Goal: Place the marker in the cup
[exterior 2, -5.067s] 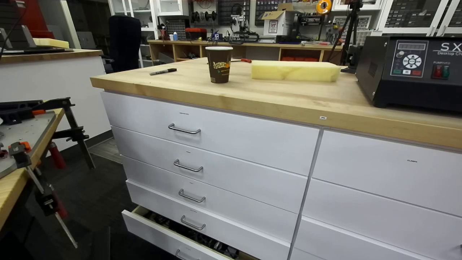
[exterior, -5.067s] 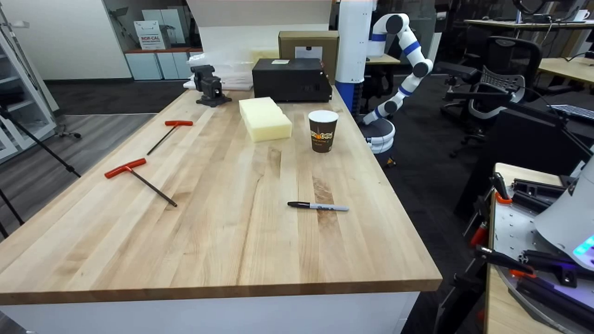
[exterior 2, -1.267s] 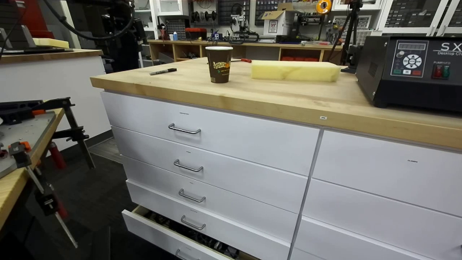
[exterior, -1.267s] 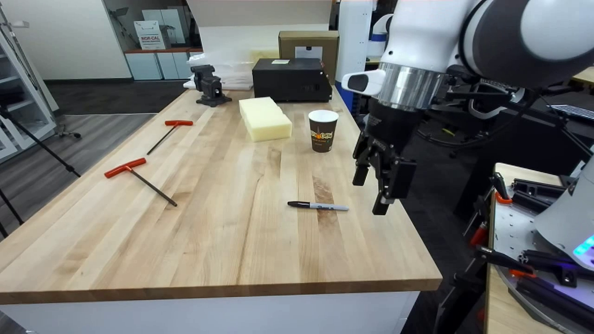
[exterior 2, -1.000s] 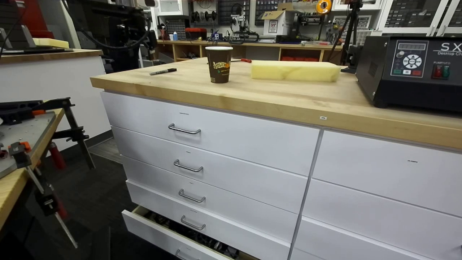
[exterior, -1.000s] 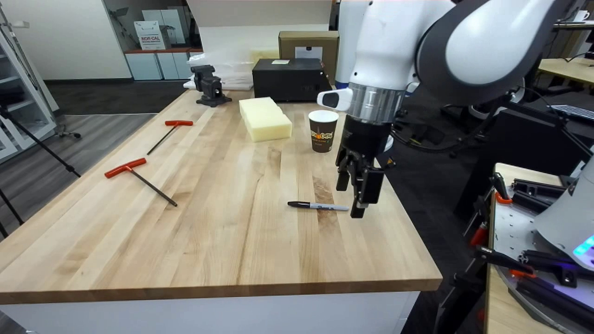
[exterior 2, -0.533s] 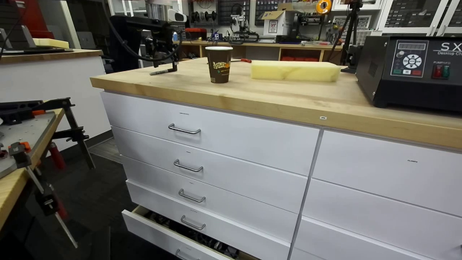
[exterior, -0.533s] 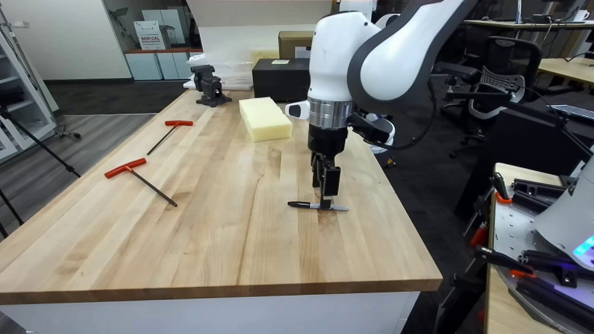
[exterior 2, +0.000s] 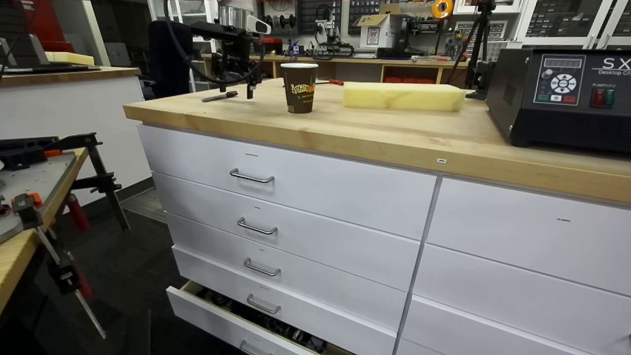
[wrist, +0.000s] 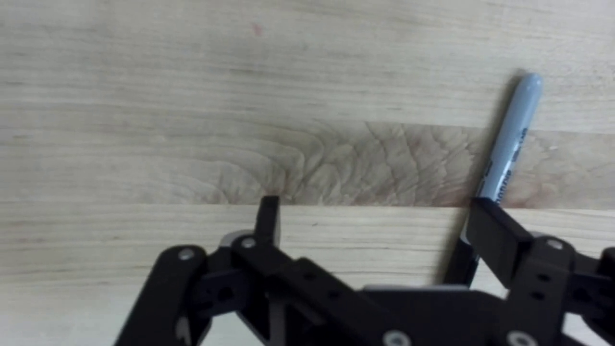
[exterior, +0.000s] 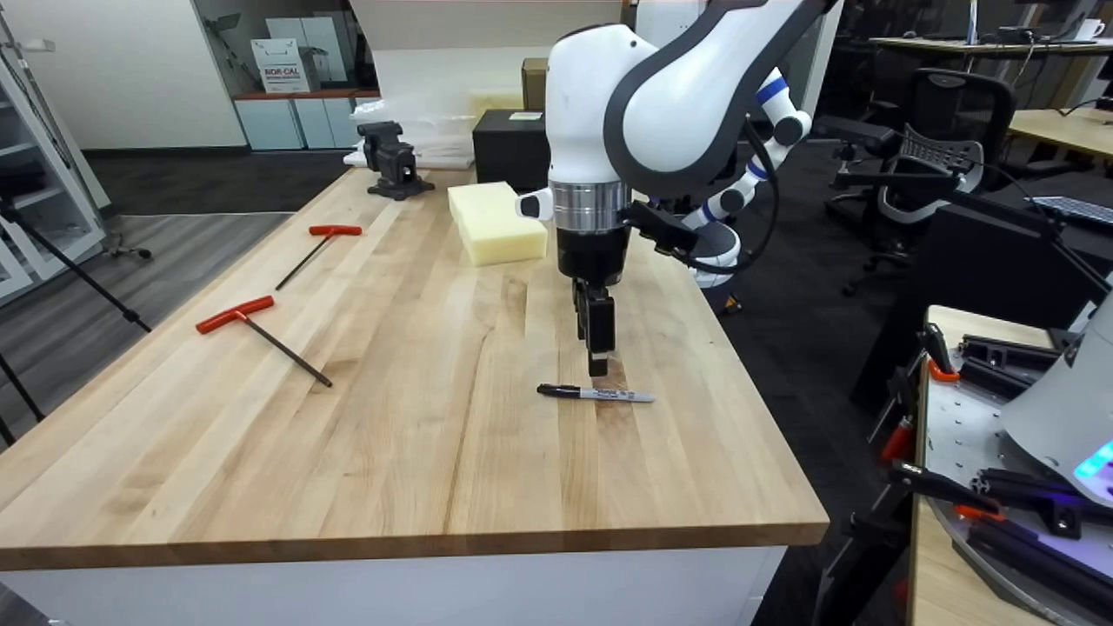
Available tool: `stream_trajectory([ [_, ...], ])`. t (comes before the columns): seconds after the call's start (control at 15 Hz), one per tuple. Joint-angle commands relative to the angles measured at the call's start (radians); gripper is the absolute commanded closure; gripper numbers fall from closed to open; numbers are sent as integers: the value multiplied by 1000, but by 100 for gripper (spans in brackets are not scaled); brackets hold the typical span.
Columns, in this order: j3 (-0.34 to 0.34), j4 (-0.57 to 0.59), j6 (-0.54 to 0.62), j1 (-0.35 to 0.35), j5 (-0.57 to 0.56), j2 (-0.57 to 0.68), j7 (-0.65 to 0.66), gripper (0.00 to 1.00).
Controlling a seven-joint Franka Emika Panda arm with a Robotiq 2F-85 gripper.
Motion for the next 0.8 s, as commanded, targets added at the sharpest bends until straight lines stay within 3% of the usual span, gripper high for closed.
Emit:
stream_trajectory([
  [0.0, 15, 43, -74, -14, -23, 11, 60, 0],
  [0.73, 83, 0, -96, -3, 21, -29, 82, 0],
])
